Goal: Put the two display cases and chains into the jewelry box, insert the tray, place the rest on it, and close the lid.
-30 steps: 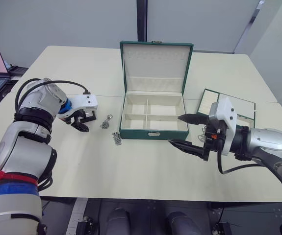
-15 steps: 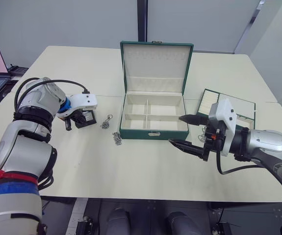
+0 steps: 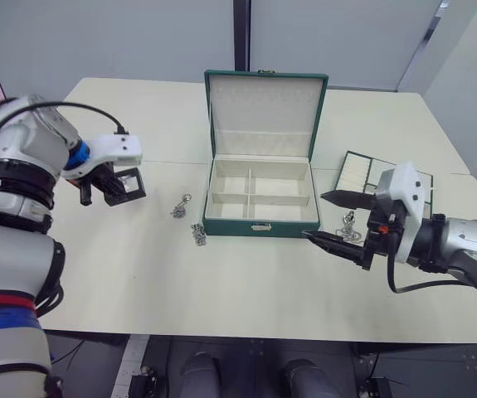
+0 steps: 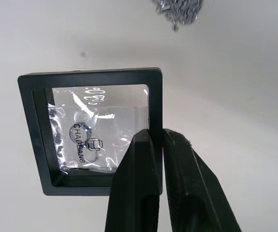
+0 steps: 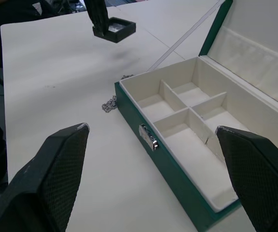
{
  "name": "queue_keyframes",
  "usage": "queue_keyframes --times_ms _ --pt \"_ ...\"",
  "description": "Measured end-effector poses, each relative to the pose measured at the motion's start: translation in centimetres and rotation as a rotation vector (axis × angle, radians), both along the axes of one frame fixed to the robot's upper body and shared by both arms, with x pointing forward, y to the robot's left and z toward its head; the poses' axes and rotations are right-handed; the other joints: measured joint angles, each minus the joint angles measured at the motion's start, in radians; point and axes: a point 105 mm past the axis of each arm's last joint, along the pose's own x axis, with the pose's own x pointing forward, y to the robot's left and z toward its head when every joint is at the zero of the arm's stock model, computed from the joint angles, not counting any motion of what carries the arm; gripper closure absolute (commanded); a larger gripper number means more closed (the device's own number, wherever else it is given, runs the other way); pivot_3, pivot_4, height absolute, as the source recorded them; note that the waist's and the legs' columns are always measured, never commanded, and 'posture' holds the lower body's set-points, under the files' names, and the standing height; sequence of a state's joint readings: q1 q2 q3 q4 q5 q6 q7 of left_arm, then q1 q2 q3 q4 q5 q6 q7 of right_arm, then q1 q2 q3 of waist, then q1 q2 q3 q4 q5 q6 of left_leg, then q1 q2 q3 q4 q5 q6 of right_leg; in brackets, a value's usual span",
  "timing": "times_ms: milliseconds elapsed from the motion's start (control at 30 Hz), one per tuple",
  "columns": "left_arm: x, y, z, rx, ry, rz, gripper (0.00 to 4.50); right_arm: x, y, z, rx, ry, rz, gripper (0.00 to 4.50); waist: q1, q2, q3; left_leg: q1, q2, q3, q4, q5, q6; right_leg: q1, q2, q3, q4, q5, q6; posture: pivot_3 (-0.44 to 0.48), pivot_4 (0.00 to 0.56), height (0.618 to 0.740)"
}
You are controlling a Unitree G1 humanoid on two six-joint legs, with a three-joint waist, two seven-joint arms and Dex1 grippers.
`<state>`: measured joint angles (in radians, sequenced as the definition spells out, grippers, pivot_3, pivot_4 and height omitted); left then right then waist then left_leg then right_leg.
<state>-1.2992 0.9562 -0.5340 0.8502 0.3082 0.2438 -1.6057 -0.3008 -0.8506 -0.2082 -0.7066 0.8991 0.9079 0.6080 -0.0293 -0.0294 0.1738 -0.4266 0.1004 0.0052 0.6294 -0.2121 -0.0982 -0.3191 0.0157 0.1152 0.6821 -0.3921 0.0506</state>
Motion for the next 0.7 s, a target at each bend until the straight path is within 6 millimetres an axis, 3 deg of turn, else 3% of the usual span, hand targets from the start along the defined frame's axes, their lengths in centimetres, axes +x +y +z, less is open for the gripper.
queue_keyframes --times_ms 167,400,700 --pt "-1.2 -2.6 2.0 -0.065 -0.036 -0.104 4.45 -0.3 -1.3 -0.3 0.008 0.026 -0.047 0.00 0.000 0.000 0.000 0.000 0.000 -0.001 0.000 0.000 0.000 0.001 0.000 -0.001 0.000 0.000 0.000 0.000 0.150 0.740" --pt "-2.3 -9.8 3.8 -0.226 -0.016 -0.310 4.45 -0.6 -2.4 -0.5 0.028 0.046 -0.080 0.00 0.003 0.000 0.000 0.000 0.000 -0.003 0.002 0.000 0.001 0.002 0.000 -0.003 0.000 0.000 0.000 0.000 0.150 0.740" --pt "-1.8 -15.3 5.3 -0.247 -0.005 -0.419 4.45 -0.6 -3.8 -1.3 0.024 0.069 -0.140 0.00 0.001 0.000 0.000 0.000 -0.001 -0.003 0.002 0.000 0.001 0.002 0.000 -0.002 0.000 0.000 0.000 0.000 0.150 0.740"
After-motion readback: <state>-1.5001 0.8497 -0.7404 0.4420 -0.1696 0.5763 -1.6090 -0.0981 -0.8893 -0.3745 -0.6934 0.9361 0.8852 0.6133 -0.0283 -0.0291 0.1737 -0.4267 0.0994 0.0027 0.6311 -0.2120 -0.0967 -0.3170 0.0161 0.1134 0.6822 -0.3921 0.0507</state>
